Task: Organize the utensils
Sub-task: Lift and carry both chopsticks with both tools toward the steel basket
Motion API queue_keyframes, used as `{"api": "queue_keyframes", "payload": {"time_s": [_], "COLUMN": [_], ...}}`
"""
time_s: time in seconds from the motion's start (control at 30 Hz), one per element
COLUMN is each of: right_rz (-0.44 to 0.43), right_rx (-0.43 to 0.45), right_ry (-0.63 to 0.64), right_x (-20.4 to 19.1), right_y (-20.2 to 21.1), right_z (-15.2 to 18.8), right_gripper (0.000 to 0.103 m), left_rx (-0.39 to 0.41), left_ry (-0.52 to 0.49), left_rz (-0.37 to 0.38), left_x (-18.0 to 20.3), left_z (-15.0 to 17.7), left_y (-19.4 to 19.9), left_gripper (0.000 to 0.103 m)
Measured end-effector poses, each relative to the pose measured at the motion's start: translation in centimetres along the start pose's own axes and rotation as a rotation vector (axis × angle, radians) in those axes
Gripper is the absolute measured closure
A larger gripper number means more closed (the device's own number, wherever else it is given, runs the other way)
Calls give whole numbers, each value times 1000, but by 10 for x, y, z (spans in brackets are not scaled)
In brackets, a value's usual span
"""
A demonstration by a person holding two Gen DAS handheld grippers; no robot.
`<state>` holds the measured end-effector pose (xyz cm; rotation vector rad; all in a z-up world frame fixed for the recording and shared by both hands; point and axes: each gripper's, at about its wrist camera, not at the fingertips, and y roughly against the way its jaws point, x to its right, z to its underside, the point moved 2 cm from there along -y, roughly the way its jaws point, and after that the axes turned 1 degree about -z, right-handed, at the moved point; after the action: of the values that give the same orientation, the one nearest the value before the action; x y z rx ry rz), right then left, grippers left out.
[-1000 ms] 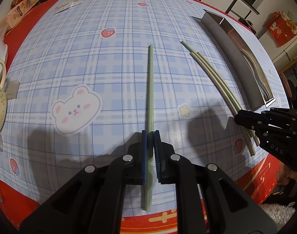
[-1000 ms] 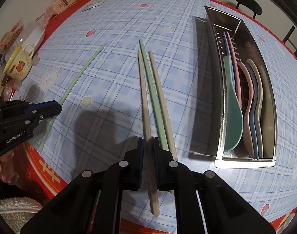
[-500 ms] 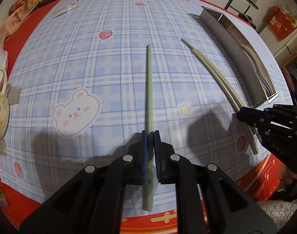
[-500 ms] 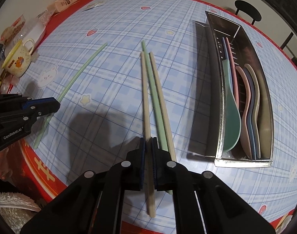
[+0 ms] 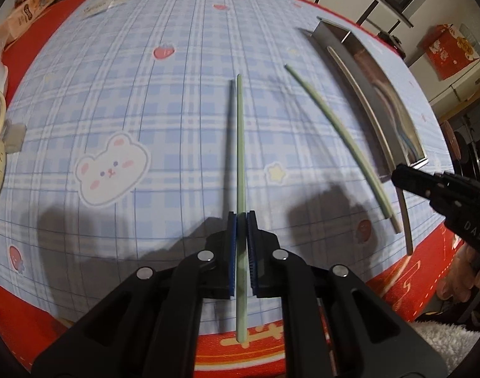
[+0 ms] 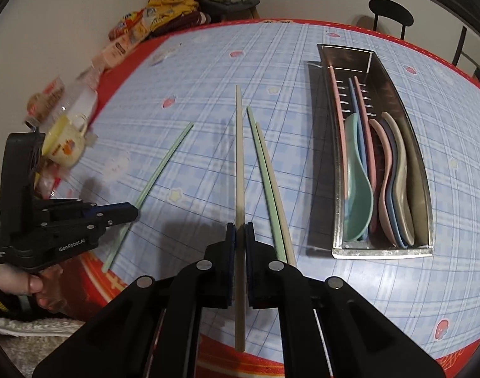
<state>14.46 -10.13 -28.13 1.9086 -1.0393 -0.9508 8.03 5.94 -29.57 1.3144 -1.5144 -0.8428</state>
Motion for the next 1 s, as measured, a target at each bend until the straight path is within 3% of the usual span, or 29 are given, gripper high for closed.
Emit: {"api": "queue_keyframes", "payload": {"time_s": [0.43, 0.7, 1.0], "right_rz": [-21, -26, -29], "right_rx": [76, 144, 173], "right_ry": [-89, -189, -291], "right_x": [31, 71, 120], "right_y": [26, 46, 63], "right_z": [-1, -5, -12], "right_gripper": [97, 97, 97], "left_rx": [55, 53, 64], "left_ry": [2, -20, -31], "left_rz": [-3, -17, 65], "left_x": [11, 25, 71], "left_z": [-19, -35, -77], "left_y": [21, 23, 24], "left_gripper": [93, 92, 92]}}
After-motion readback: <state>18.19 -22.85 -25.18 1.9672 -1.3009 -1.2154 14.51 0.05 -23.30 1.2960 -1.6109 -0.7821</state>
